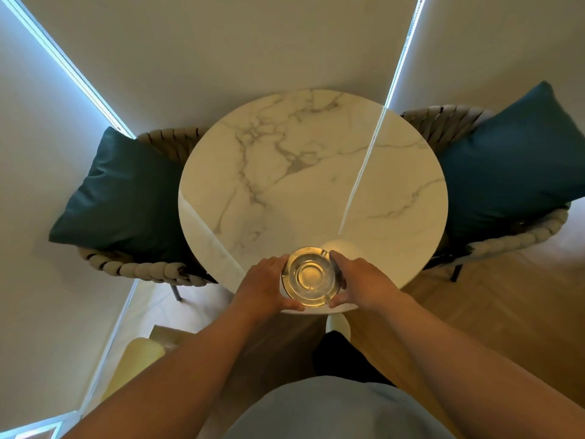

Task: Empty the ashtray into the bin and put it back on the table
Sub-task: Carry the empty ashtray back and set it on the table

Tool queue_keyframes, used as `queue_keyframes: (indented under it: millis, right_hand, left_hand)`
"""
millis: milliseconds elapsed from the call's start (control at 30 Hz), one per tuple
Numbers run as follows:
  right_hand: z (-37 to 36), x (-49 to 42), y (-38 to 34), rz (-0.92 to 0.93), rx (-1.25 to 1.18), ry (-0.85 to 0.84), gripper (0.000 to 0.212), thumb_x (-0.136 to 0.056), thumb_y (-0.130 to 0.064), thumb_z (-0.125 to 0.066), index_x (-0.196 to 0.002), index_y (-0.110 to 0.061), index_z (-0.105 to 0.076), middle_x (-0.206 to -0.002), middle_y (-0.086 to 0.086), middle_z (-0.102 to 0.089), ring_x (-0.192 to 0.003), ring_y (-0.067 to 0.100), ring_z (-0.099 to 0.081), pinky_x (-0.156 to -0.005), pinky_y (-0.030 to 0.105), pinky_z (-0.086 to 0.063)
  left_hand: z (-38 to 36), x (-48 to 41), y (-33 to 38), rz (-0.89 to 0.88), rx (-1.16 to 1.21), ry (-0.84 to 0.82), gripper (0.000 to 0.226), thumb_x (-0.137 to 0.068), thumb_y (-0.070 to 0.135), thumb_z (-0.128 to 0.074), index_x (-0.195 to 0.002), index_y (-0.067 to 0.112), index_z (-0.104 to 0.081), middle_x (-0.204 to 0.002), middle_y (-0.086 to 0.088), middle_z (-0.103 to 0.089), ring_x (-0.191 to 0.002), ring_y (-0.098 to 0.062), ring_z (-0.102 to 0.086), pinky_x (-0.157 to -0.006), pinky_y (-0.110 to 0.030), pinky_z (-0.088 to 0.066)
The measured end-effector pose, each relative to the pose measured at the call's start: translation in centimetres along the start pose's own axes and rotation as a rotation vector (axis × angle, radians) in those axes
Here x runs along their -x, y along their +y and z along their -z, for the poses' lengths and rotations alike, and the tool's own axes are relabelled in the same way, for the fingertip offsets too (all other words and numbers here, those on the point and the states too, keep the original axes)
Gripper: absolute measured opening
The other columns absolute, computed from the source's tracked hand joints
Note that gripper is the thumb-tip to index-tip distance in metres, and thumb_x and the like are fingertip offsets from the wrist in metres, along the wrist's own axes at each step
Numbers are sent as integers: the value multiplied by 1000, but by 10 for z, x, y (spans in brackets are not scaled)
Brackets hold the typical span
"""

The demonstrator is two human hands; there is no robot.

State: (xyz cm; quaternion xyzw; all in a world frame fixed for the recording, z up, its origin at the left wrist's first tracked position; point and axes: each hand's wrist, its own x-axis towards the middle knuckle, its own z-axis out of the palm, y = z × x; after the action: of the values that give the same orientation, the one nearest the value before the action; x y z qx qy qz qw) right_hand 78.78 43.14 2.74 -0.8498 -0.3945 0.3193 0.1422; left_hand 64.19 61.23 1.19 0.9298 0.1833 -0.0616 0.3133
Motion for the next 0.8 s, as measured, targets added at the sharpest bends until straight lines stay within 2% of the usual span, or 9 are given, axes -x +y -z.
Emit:
queue_keyframes:
  millis: [167, 300, 500, 800]
  right_hand:
    - [30, -42, 16, 17, -3, -15, 97, -60, -38, -92, -137, -26, -35, -97, 5, -68, -84, 25, -65, -74, 44, -57]
    - [53, -74, 30, 9, -1, -55, 99, -59, -38, -91, -139, -26, -34, -97, 8, -68, -86, 28, -66, -76, 46, -56]
    - [80, -117, 47, 35, -16, -70, 86, -57, -38, -91, -127, -24, -43, -97, 9, -68, -88, 31, -66, -76, 45, -55]
    - [92, -165, 56, -11, 1, -67, 101, -58, -41, -91, -141, -26, -34, -104, 10, -68, -94, 32, -66, -79, 43, -54]
  left_hand:
    - [12, -46, 5, 41, -24, 3, 100, -53, 58, -88, -137, 25, -43, -122, 3, -61, -106, -16, -55, -93, -33, -45]
    - [16, -80, 8, 95, -30, 14, 97, -49, 59, -88, -130, 27, -47, -115, 6, -61, -101, -15, -54, -86, -31, -44]
    - [23, -128, 7, 127, 13, 46, 95, -43, 57, -90, -125, 29, -52, -111, 7, -62, -100, -16, -55, -85, -34, -44]
    - [35, -181, -10, 114, -4, -10, 97, -43, 59, -88, -127, 30, -50, -113, 7, -61, -103, -16, -52, -87, -33, -44]
